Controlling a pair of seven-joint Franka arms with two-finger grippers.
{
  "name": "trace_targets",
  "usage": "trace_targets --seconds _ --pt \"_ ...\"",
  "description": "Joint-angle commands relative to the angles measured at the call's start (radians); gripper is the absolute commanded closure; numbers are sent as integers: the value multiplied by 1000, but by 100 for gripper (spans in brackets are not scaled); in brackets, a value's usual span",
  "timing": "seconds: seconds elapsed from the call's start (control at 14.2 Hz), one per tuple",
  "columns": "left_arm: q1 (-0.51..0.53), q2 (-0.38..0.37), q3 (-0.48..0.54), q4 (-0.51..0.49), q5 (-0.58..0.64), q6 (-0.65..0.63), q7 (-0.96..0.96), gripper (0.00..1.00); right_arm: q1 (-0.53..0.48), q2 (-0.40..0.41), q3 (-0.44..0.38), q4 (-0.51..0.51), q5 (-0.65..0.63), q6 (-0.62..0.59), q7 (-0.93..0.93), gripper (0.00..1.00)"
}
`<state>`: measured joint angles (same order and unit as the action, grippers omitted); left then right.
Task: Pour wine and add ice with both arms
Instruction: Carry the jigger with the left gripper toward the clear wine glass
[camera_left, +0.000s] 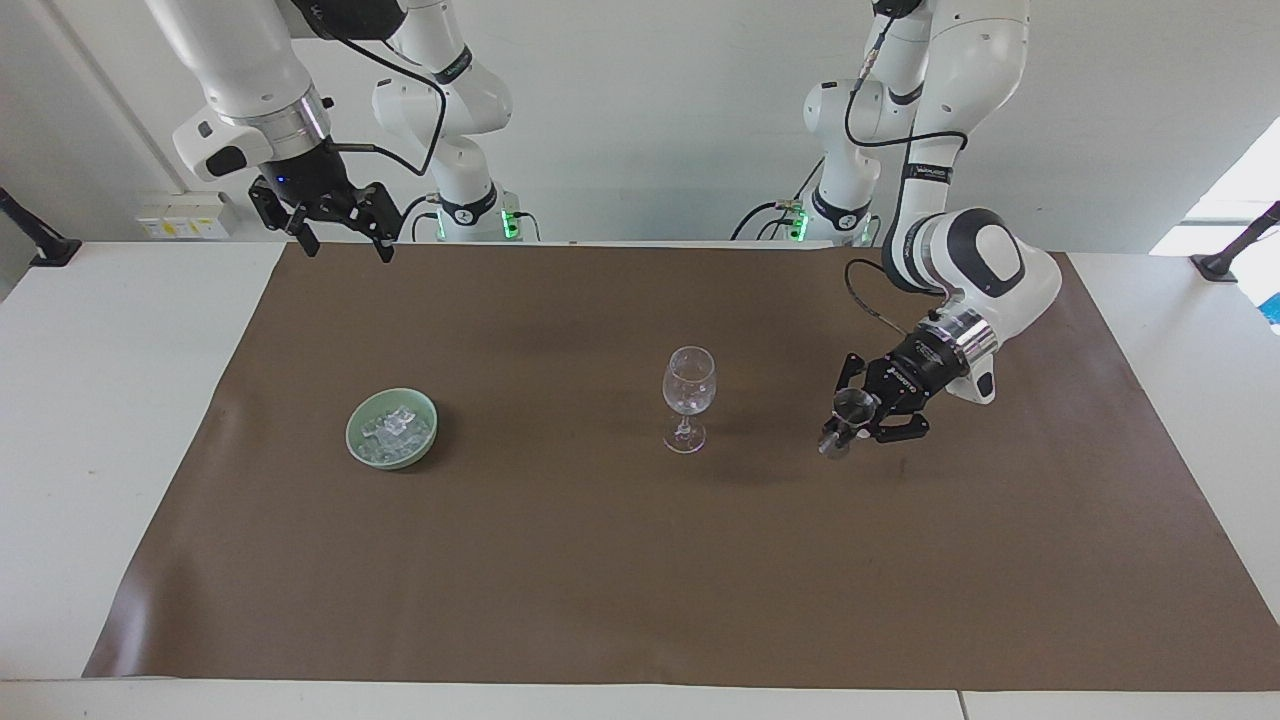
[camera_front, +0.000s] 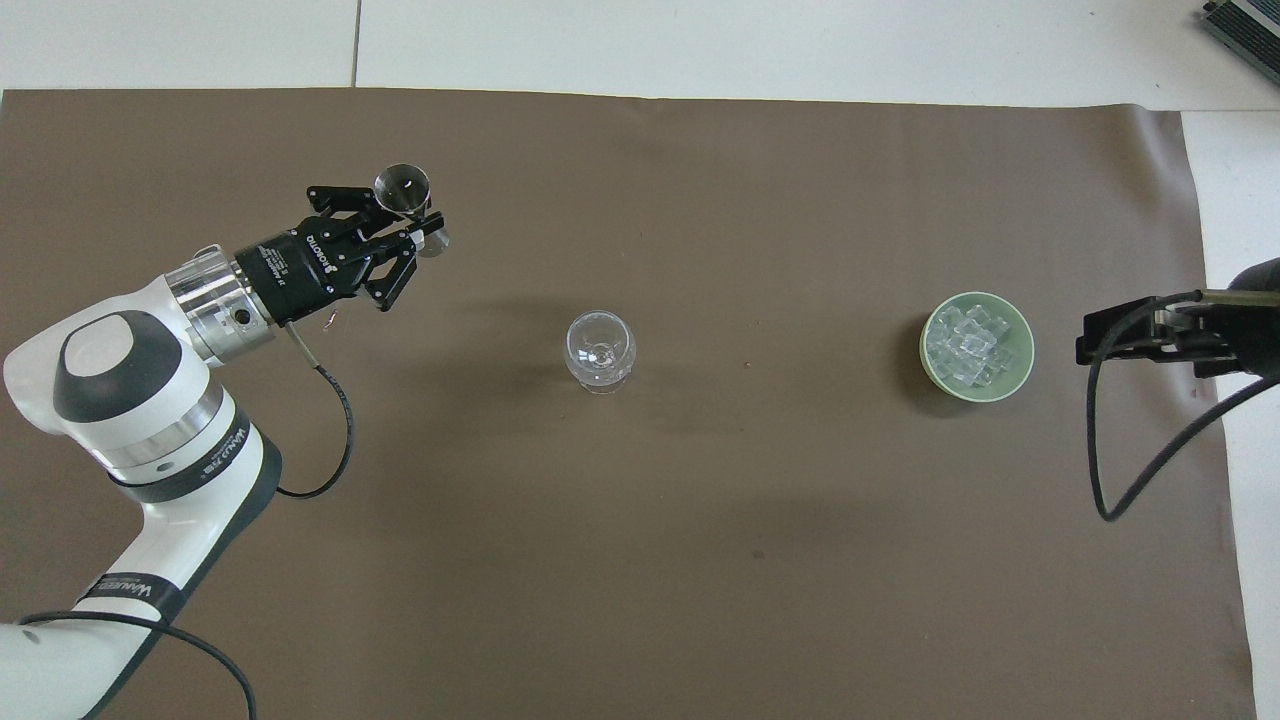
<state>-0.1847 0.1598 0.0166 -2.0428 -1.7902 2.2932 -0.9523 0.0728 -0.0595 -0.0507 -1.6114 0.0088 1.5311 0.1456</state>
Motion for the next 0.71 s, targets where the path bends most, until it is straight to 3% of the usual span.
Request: trace_targets --seconds 0.0,0.64 --pt "-56 -43 6 -3 -26 95 -17 100 -5 -10 5 -2 -7 -15 -27 0" --pt "-167 -91 -18 13 -25 305 -11 100 -5 -10 5 -2 -7 -15 -26 0"
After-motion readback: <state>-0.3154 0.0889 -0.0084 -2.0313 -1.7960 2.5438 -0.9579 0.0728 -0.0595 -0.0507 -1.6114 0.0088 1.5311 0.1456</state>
